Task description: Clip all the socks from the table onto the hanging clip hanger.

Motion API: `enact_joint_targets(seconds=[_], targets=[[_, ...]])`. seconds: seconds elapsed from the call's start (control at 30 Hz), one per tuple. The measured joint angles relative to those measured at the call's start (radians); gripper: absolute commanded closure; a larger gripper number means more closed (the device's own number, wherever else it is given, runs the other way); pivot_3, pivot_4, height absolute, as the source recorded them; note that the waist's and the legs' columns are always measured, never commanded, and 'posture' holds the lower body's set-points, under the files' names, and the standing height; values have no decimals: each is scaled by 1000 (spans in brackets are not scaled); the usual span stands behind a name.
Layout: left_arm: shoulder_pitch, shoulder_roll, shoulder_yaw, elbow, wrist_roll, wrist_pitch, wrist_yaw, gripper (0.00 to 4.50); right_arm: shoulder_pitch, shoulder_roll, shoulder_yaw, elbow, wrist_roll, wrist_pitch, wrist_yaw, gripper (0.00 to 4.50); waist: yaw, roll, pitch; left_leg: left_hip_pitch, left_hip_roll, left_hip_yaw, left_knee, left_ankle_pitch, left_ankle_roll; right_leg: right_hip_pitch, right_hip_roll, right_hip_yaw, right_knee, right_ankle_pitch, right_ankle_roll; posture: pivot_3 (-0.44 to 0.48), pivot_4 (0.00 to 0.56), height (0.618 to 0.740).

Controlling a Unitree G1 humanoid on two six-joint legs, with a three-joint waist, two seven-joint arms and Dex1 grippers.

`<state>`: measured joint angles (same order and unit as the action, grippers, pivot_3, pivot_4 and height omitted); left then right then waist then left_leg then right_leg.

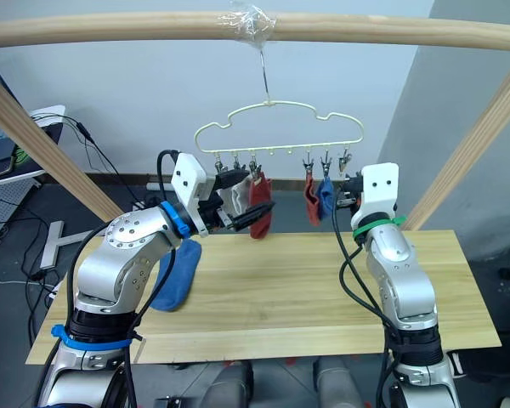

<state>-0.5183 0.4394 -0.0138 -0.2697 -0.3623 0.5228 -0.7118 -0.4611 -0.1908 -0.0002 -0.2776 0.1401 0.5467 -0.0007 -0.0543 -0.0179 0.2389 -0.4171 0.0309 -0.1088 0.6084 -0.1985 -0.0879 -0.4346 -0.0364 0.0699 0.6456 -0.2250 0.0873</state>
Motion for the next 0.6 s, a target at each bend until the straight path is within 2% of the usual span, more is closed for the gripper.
enact_joint_targets(seconds=[0.4,0.5,0.6], targets=[[6,19,5,-48,-43,26,5,0,-63,29,0,127,-39,-62,8,3338,10,0,0,0,0,0,0,0,0,0,0,0,1,1,-2,97,191,740],[15,29,19,-56,-54,37,7,0,-63,33,-1,128,-41,-65,14,2800,12,0,0,0,0,0,0,0,0,0,0,0,1,1,-2,97,193,740],[15,29,19,-58,-59,37,14,0,-63,37,-3,128,-42,-65,13,1817,18,0,0,0,0,0,0,0,0,0,0,0,1,1,-2,96,191,740]])
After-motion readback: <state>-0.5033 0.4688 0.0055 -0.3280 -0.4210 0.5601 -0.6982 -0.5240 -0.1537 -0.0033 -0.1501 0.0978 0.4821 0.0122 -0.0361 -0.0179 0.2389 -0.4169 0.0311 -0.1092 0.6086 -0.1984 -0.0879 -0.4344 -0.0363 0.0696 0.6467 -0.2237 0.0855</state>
